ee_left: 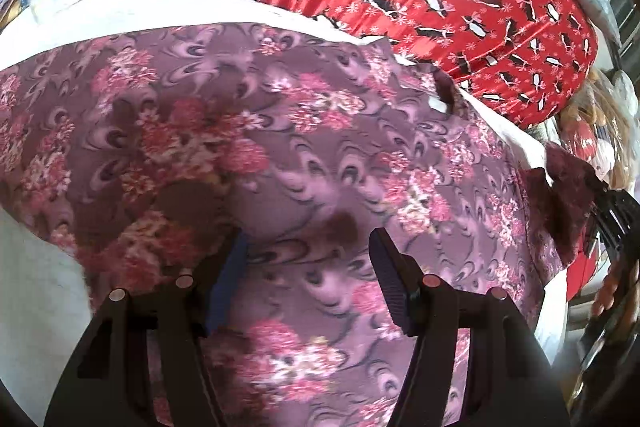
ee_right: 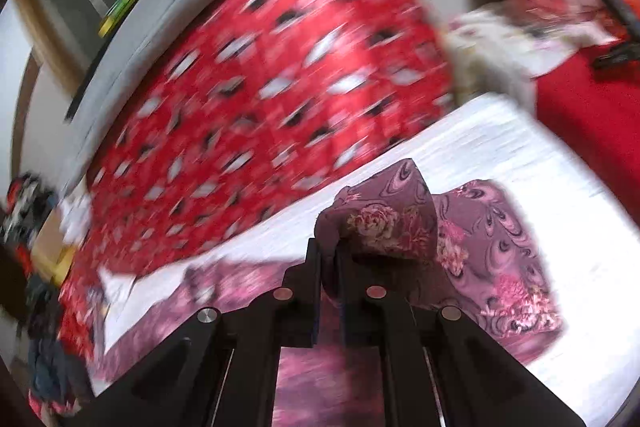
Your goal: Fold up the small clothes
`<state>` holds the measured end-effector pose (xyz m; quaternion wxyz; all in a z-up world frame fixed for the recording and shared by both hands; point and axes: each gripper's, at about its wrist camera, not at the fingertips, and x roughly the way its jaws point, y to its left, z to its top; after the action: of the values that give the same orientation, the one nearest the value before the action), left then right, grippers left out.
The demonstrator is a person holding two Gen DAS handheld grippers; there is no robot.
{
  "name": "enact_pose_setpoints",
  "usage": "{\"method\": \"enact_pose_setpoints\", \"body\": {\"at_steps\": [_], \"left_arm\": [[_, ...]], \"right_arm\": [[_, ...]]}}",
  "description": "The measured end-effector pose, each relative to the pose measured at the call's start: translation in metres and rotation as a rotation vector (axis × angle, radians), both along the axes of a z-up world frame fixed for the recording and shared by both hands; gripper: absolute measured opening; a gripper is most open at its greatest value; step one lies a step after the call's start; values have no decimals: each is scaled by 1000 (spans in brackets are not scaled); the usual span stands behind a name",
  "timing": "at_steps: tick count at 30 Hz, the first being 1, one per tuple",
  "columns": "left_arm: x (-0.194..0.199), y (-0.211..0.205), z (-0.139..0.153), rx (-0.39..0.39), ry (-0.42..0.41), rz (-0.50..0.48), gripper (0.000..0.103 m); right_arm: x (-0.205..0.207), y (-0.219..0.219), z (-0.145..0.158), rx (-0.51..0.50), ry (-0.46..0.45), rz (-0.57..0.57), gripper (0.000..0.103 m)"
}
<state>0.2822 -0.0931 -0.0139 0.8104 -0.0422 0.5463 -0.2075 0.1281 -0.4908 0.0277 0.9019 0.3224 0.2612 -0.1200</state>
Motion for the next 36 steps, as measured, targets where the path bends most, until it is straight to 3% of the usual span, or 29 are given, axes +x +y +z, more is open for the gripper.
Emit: {"method": "enact_pose_setpoints", "body": {"at_steps": [7, 10, 15, 17, 20, 22, 26, 29, 32, 33, 34, 35, 36], "left_arm": [[5, 24, 5, -82, 38, 11, 62], [6, 31, 8, -147, 53, 4, 62], [4, 28, 11, -265, 90, -49, 62], [1, 20, 11, -297, 106, -90, 62], [-6, 6, 11, -307, 103, -133, 64], [-10, -8, 9, -295, 101, -161, 77], [-10, -36, 3, -285, 101, -150, 78], [-7, -58, 6, -260, 47, -92, 78], [0, -81, 4, -185, -17, -9, 78], [3, -84, 3, -173, -33, -3, 64], [4, -87, 5, -159, -54, -3, 16], [6, -86, 7, -157, -53, -19, 4], [8, -81, 11, -172, -45, -17, 5]], "right_arm": [[51, 119, -9, -56, 47, 236, 7], [68, 174, -24, -59, 76, 354, 13], [66, 235, -72, 4, 200, 536, 18], [55, 252, -79, -21, 229, 598, 19], [29, 255, -73, -80, 205, 608, 26], [14, 241, -70, -71, 204, 578, 28], [-16, 200, -70, -12, 204, 487, 31], [-36, 169, -68, 34, 193, 415, 34], [-59, 148, -67, 82, 177, 364, 35], [-66, 142, -66, 87, 177, 351, 35], [-72, 137, -65, 84, 176, 337, 35], [-78, 130, -62, 76, 171, 320, 35], [-81, 123, -59, 70, 164, 301, 35]]}}
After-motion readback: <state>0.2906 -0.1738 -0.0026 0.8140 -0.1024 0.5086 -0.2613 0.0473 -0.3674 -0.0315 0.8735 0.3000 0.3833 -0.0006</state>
